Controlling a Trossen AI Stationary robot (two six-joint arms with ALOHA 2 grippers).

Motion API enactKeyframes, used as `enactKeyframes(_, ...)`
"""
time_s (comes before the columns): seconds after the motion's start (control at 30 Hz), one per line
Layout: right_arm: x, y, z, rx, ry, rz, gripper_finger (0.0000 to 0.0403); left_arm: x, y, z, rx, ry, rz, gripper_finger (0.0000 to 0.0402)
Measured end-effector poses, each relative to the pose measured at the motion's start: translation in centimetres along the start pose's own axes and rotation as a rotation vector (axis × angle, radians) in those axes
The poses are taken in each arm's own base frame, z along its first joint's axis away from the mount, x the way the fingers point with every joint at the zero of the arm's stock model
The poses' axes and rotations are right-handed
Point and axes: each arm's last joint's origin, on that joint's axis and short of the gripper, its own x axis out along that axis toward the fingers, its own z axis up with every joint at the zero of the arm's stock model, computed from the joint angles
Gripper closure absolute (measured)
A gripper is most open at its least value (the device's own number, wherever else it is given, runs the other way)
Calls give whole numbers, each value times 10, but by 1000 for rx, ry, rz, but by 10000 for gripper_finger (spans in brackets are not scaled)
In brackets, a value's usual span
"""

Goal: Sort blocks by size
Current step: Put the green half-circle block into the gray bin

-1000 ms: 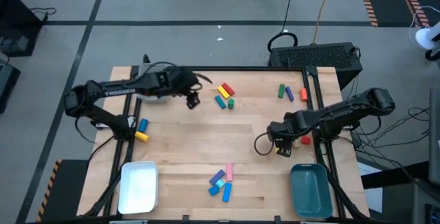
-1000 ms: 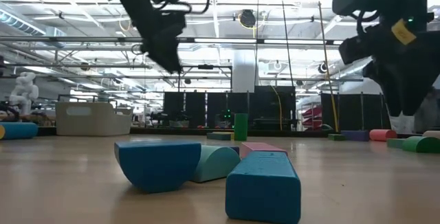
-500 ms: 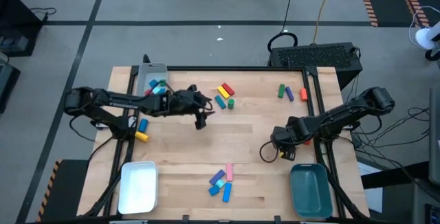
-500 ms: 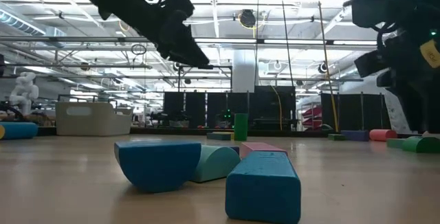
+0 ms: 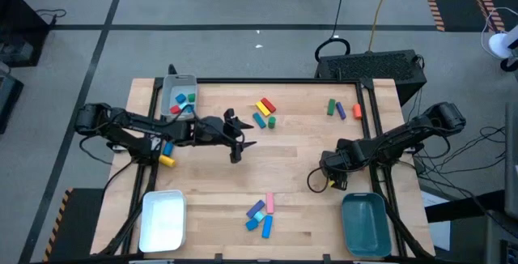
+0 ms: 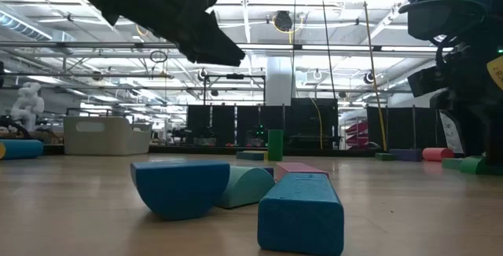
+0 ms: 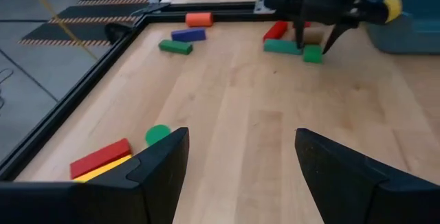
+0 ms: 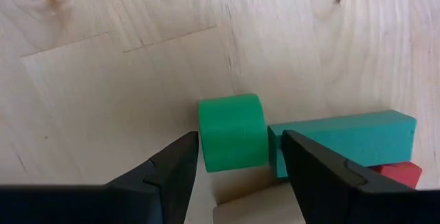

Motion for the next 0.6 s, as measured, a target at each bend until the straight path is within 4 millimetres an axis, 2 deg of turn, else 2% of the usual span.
enactKeyframes(0.13,0,1,1,4,-14,5,226,13,-8,-5,4,-31,-18,134)
enactKeyframes(0.33,0,3,4,20,-38,29,263,44,-24,-20,51,-140,-46,134)
enactKeyframes(0.6,0,9,-1,21,-32,31,256,60,-31,-37,71,-132,-55,134)
